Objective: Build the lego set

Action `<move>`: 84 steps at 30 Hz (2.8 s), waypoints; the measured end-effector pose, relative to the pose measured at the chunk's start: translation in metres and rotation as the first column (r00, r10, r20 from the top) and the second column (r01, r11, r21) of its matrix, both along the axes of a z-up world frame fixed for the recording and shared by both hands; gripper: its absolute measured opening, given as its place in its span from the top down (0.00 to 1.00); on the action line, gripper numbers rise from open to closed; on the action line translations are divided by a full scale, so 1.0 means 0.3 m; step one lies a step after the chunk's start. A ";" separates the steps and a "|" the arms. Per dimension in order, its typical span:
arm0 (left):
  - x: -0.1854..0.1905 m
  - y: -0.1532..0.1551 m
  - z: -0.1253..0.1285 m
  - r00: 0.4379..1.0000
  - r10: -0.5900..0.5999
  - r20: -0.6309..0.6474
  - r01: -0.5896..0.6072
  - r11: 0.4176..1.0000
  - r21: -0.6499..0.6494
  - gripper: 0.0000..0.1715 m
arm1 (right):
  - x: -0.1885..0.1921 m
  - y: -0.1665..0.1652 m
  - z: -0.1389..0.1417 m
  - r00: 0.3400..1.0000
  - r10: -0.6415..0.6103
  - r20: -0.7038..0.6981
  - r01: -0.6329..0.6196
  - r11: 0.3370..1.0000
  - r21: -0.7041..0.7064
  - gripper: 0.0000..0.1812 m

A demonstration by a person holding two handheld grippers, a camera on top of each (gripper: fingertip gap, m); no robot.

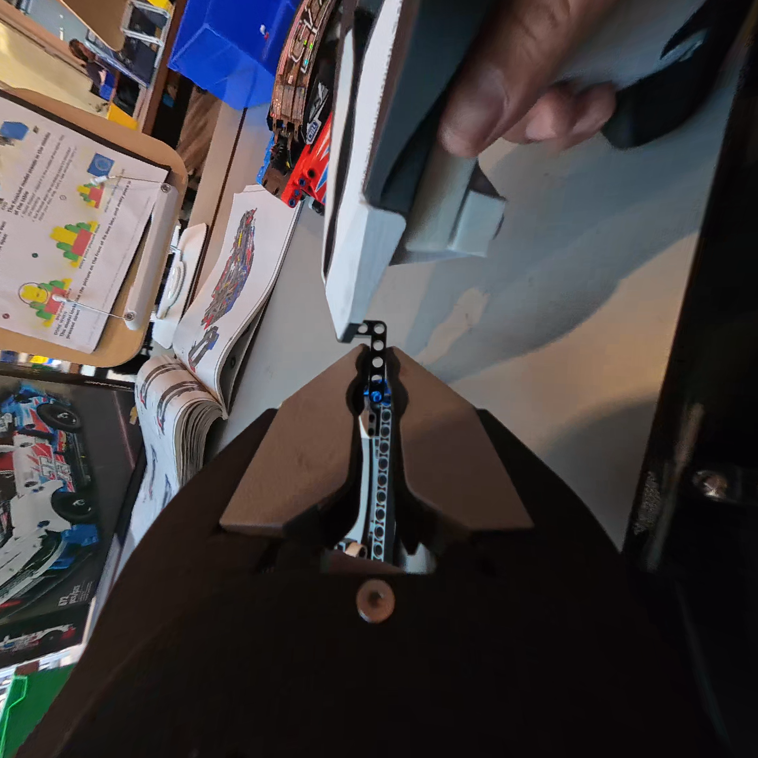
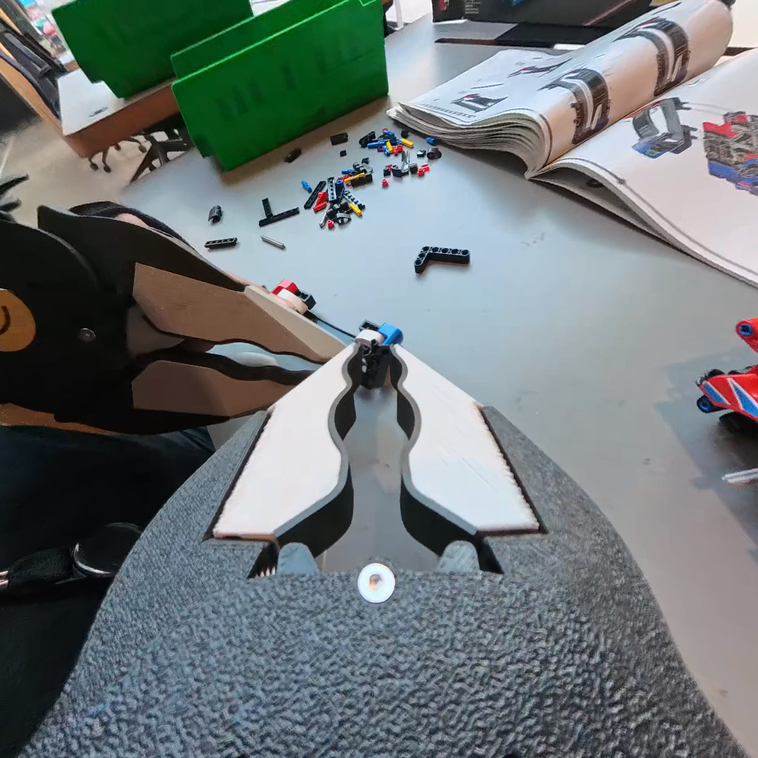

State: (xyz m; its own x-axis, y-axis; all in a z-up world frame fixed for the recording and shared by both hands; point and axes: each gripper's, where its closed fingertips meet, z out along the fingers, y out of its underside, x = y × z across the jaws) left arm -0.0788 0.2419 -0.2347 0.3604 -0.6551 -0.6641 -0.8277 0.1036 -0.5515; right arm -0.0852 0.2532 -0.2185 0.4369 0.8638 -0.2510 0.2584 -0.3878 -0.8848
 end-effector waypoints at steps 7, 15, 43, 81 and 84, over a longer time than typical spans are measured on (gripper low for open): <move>-0.006 0.017 0.037 0.997 0.040 -0.065 -0.029 0.986 0.165 0.97 | 0.010 0.006 0.016 0.998 -0.057 0.040 0.053 0.994 0.100 0.97; 0.025 0.016 0.030 0.998 0.007 -0.063 0.004 0.984 0.178 0.97 | 0.032 0.020 -0.011 0.999 -0.021 0.033 0.020 0.999 0.030 0.96; -0.185 -0.003 0.050 0.905 0.351 0.241 -0.172 0.818 -0.548 0.67 | 0.158 0.035 -0.142 0.954 -0.064 0.294 0.073 0.997 -0.020 0.91; -0.198 -0.170 -0.070 0.897 0.363 0.253 0.030 0.521 -0.853 0.70 | 0.212 0.048 -0.184 0.832 0.047 0.552 -0.071 0.997 0.021 0.95; -0.141 -0.212 -0.063 0.894 0.343 0.288 0.093 0.488 -0.868 0.70 | 0.213 0.046 -0.187 0.821 0.063 0.568 -0.100 0.994 0.034 0.96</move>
